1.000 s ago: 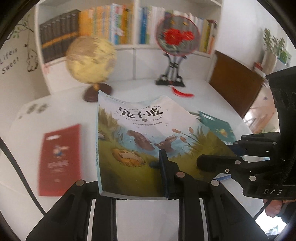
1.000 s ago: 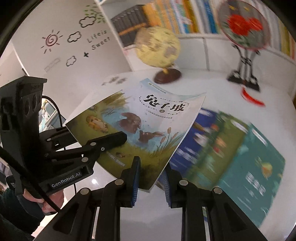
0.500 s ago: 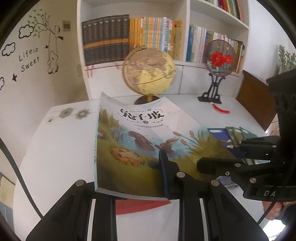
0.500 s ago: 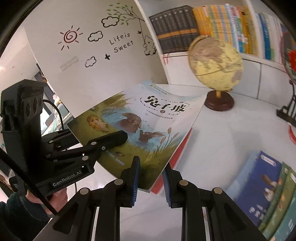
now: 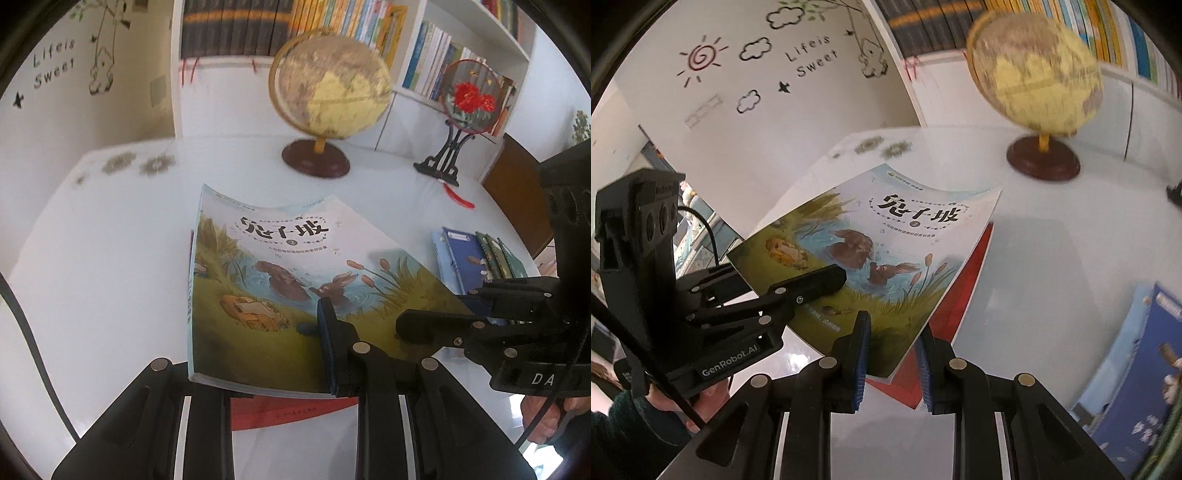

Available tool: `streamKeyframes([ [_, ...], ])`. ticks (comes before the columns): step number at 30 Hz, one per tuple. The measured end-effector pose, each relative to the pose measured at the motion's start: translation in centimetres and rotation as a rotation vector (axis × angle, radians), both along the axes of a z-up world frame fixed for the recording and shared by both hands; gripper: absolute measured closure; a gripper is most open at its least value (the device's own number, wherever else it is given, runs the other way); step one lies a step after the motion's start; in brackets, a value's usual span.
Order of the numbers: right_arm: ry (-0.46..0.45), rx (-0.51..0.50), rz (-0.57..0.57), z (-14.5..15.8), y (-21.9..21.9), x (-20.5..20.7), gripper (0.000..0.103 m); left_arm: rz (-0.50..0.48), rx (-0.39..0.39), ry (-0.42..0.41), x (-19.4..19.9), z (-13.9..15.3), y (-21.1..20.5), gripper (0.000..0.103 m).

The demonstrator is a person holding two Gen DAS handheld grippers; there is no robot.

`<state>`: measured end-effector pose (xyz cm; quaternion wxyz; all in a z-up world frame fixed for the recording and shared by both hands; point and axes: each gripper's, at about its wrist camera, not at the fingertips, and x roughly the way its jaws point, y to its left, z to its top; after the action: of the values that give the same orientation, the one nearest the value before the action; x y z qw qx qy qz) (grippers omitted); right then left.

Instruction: Organize books

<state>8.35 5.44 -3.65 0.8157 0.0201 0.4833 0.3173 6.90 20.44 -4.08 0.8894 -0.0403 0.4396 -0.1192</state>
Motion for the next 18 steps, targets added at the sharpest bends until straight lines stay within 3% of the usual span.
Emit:
streamKeyframes([
  [7, 0.05, -0.039, -0.008, -2.5, 0.5, 0.0, 0.081, 0.021, -0.024, 0.057, -0.3, -2.3, 0.8, 0.079],
  [11, 0.082, -0.029, -0.011, -3.6, 0.7, 0.0, 0.081, 0.056, -0.009, 0.08, -0.7, -2.9, 1.6, 0.066],
  [16, 0.117, -0.018, -0.029, -4.7, 0.7, 0.3, 0.081, 0.108, -0.03, 0.132, -1.4, -4.2, 3.5, 0.064],
  [18, 0.119, -0.033, -0.029, -5.1, 0.9, 0.2, 0.081, 0.155, 0.022, 0.143, -1.5, -4.6, 4.1, 0.066],
])
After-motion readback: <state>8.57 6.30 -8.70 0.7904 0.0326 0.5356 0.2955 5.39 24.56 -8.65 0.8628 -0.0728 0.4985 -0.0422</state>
